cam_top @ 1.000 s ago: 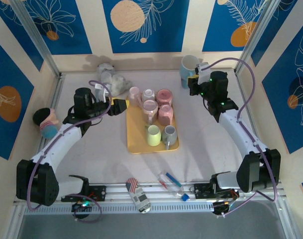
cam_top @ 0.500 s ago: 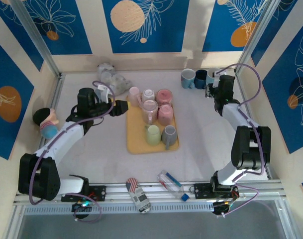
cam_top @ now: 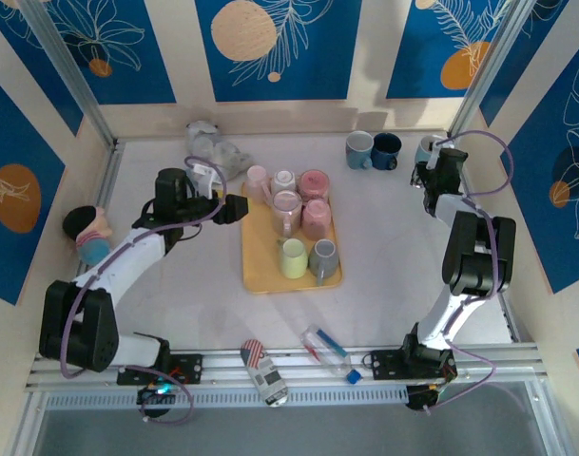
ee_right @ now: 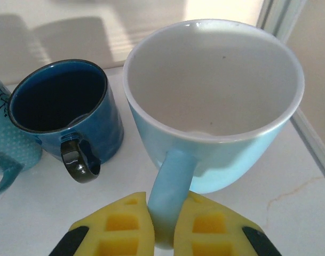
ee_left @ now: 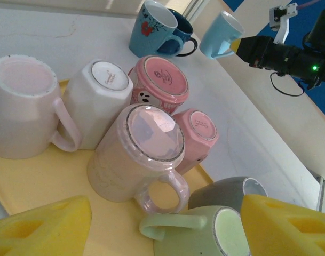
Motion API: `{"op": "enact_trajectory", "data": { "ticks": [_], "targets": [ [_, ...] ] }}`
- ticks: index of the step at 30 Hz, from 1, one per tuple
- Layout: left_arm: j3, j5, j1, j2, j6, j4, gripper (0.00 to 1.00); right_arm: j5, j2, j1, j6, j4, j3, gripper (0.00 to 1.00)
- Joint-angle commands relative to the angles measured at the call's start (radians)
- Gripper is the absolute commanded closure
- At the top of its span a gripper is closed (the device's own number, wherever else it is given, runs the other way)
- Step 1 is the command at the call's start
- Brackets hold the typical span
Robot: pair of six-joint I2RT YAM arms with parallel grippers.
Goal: Turn the mug right side up
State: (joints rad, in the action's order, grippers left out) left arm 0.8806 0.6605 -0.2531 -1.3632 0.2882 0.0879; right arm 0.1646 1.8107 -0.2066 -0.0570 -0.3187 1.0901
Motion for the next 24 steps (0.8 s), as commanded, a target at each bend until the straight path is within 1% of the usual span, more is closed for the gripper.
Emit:
{"op": "enact_trajectory", "data": {
  "ticks": [1,8,13,18,24],
  "targets": [
    [0.038,0.007,-0.012,-0.012,-0.03,0.01,0.26,-0.118,0.028,-0.011,0.023,-0.182,0.07,1.0],
    [0.034,-0.001,-0.012,-0.017,-0.045,0.012,0.26,-0.16,0.129,-0.026,0.029,-0.185,0.16,1.0],
    [0.04,-0.001,-0.012,-0.021,-0.055,0.001,0.26,-0.165,0.181,-0.033,0.012,-0.208,0.196,1.0],
    [0.041,-0.005,-0.012,-0.019,-0.06,-0.006,0.26,-0.175,0.227,-0.035,0.017,-0.171,0.247,1.0],
    [0.038,-0.009,-0.014,-0.017,-0.06,-0.007,0.26,-0.193,0.257,-0.03,0.067,-0.113,0.292,1.0]
  ]
}}
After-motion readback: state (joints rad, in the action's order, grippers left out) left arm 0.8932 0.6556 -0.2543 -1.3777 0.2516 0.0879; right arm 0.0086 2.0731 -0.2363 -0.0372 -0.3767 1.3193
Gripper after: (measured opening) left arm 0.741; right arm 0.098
